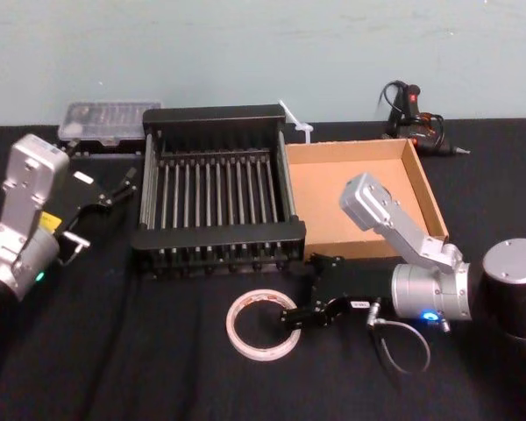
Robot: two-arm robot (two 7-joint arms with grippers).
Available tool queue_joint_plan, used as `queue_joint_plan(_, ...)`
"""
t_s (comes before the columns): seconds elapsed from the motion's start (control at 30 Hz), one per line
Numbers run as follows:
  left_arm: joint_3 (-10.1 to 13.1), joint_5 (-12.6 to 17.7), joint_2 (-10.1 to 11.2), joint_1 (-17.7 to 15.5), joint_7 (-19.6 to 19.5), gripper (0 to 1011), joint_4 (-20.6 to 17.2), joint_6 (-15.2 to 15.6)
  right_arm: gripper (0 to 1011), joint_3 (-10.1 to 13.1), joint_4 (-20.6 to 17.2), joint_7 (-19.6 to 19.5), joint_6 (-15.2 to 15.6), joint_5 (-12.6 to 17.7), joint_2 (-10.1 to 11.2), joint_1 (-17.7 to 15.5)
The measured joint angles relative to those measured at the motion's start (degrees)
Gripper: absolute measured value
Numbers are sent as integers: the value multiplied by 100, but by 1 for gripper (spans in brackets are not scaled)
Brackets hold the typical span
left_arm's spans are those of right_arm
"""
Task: Pick up the white tape and place it into the black box , Pick up the silver tape and place it into the brown box.
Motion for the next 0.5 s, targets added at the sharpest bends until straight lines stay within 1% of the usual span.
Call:
queue_joint_plan(0.2, 0, 0, 0, 0, 0, 1001, 0, 0, 1002, -71, 180, 12, -10, -72, -119, 90)
queue_joint_plan(0.5, 0, 0, 0, 0, 0, 1001, 0, 0, 1002, -124, 357, 35, -21, -159, -228, 158)
